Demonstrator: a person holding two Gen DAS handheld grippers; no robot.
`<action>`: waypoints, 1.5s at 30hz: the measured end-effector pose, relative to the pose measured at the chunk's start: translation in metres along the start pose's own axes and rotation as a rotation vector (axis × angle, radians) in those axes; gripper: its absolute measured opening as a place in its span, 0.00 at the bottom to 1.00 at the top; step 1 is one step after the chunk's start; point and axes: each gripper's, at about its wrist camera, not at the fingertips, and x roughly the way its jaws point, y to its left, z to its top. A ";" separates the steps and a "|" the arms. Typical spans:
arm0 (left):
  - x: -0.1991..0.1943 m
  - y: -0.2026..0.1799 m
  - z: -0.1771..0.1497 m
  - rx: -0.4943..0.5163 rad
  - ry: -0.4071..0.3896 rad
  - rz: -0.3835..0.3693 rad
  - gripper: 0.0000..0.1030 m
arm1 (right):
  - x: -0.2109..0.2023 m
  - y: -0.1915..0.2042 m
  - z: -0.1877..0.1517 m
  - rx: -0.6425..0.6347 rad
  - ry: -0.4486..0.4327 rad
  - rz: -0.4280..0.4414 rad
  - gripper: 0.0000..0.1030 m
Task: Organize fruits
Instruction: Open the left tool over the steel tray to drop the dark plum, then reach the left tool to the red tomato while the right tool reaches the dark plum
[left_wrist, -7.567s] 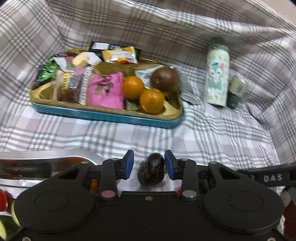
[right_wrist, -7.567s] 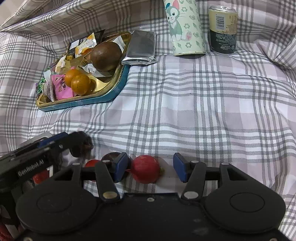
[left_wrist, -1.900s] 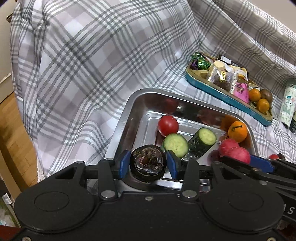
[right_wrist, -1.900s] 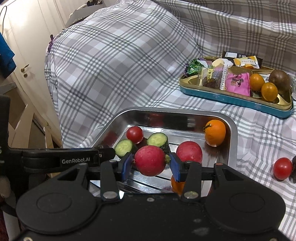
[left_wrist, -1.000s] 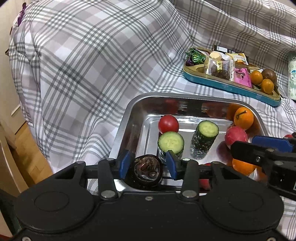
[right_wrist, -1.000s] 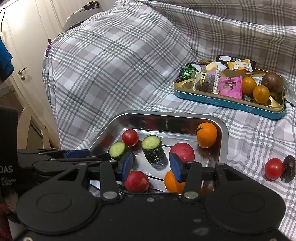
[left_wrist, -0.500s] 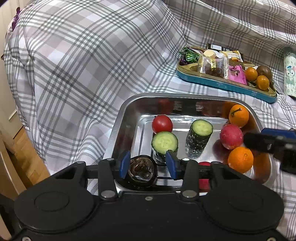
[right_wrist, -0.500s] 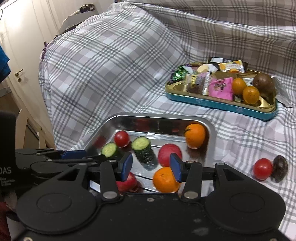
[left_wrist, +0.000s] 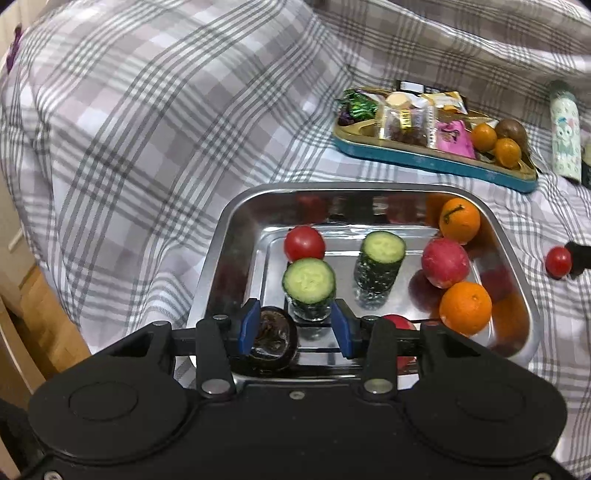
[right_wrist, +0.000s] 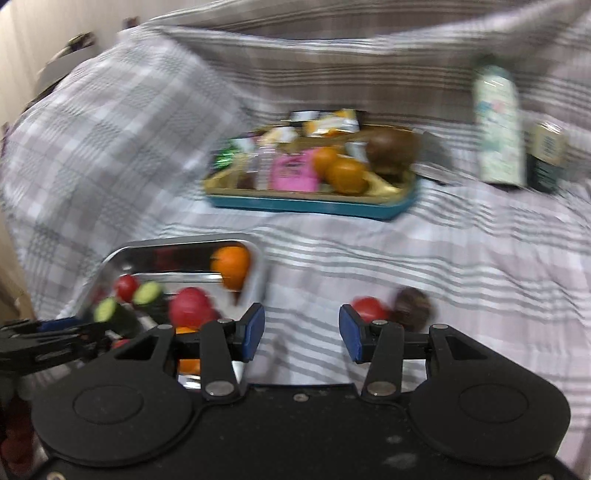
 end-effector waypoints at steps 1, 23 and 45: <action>-0.002 -0.004 -0.001 0.022 -0.012 -0.002 0.49 | -0.001 -0.009 -0.002 0.025 -0.003 -0.016 0.47; -0.002 -0.150 0.050 0.182 -0.088 -0.378 0.49 | -0.010 -0.068 -0.012 0.177 -0.081 -0.209 0.47; 0.032 -0.160 0.069 0.143 -0.054 -0.392 0.49 | 0.010 -0.045 -0.012 0.064 -0.070 -0.185 0.47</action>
